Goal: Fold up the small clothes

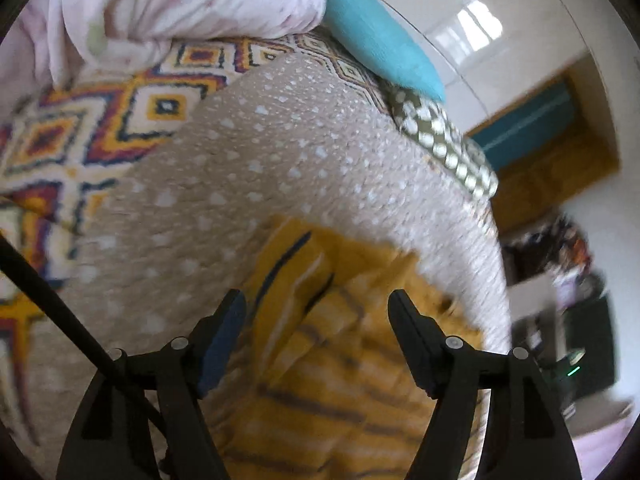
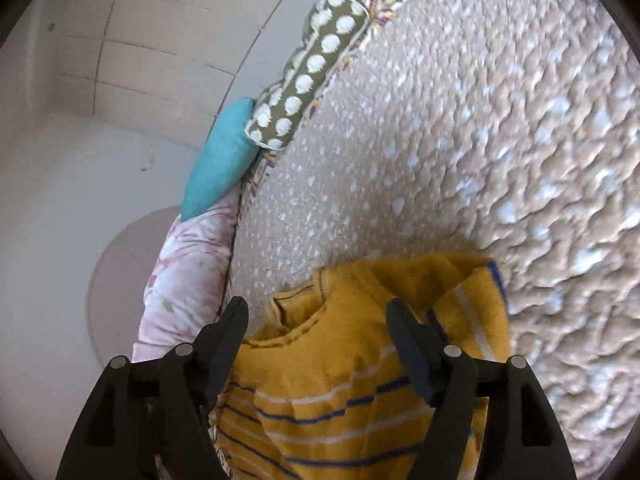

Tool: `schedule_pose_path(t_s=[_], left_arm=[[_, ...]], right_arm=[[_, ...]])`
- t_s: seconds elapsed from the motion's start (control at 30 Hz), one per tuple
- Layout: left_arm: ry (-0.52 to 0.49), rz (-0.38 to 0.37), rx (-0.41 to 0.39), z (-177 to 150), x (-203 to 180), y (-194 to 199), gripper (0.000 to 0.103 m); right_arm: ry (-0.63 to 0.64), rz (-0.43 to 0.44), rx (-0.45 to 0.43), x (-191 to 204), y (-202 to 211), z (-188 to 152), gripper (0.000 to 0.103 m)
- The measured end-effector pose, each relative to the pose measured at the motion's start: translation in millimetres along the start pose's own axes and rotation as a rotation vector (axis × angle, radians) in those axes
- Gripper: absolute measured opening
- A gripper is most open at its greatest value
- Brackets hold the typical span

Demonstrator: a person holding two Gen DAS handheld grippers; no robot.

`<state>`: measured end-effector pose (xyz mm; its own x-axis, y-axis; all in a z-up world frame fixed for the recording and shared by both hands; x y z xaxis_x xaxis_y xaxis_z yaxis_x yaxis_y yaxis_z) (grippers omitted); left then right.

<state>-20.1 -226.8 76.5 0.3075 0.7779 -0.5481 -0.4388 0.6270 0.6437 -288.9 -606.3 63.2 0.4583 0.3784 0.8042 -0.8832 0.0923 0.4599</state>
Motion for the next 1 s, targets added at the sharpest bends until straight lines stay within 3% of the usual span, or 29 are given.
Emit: schedule_pose_path(t_s=[0.17, 0.4, 0.43, 0.5, 0.53, 0.57, 0.6, 0.63, 0.73, 0.87, 1.0], left_arm=[[-0.102, -0.019, 0.044, -34.0, 21.8, 26.3, 0.073], [-0.124, -0.094, 0.134, -81.2, 46.7, 30.5, 0.073], [-0.134, -0.096, 0.139, -86.9, 46.1, 29.1, 0.073], [-0.155, -0.077, 0.151, -94.6, 43.0, 23.9, 0.072], [-0.183, -0.048, 0.166, -97.7, 39.8, 20.3, 0.049], [-0.211, -0.015, 0.181, -99.6, 36.5, 17.7, 0.015], [-0.232, 0.009, 0.194, -98.1, 33.6, 17.9, 0.014], [-0.254, 0.02, 0.181, -93.2, 28.7, 26.1, 0.013], [-0.322, 0.046, 0.125, -79.6, 16.4, 53.8, 0.008], [-0.335, 0.094, 0.124, -82.0, 18.7, 64.2, 0.009], [-0.311, 0.132, 0.132, -95.2, 33.8, 62.3, 0.011]], right_arm=[[0.185, -0.018, 0.041, 9.7, 53.9, -22.4, 0.077], [0.34, -0.116, 0.1, -27.5, 114.3, -93.2, 0.077], [0.338, -0.12, 0.103, -32.3, 116.0, -98.9, 0.075], [0.319, -0.122, 0.117, -42.5, 116.0, -111.6, 0.06], [0.32, -0.128, 0.128, -45.6, 112.7, -118.4, 0.04], [0.336, -0.134, 0.138, -46.7, 108.8, -123.5, 0.028], [0.352, -0.139, 0.143, -46.0, 106.3, -126.2, 0.011], [0.352, -0.126, 0.157, -44.5, 105.3, -125.7, 0.009], [0.401, -0.161, 0.141, -34.3, 118.5, -113.7, 0.006], [0.431, -0.244, 0.115, -40.9, 138.8, -98.6, 0.006], [0.463, -0.332, 0.169, -53.6, 128.3, -114.9, 0.011]])
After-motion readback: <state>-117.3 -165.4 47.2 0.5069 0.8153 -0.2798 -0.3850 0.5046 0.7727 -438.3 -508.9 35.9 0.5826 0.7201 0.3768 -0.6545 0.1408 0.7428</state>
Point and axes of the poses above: each gripper's, at about its wrist camera, not at the fingertips, and y roughly against the way its jaws point, x to its left, z to its top, the point moved 1 cm from there along -y, roughly the way its jaws point, and after that the axes turned 12 degrees about -x, right-handed, at the moved point
